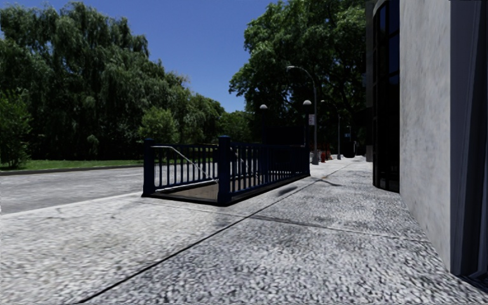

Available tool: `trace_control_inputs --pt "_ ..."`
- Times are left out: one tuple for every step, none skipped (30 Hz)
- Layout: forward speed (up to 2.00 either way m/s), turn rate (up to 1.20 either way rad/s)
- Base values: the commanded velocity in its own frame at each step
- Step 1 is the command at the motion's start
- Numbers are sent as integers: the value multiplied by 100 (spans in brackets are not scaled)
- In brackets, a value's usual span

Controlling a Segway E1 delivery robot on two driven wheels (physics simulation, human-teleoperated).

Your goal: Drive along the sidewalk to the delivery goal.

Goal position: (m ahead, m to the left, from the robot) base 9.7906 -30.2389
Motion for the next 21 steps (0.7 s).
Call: trace_control_inputs --pt "200 -53" --pt "200 -53" --pt "200 -53" --pt "200 -53" --pt "200 -53" --pt "200 -53" --pt "200 -53" --pt "200 -53" --pt "200 -53" --pt "200 -53" --pt "200 -53" --pt "200 -53" --pt "200 -53" --pt "200 -53" --pt "200 -53" --pt "200 -53" --pt "200 -53" --pt "200 -53" --pt "200 -53" --pt "200 -53" --pt "200 -50"
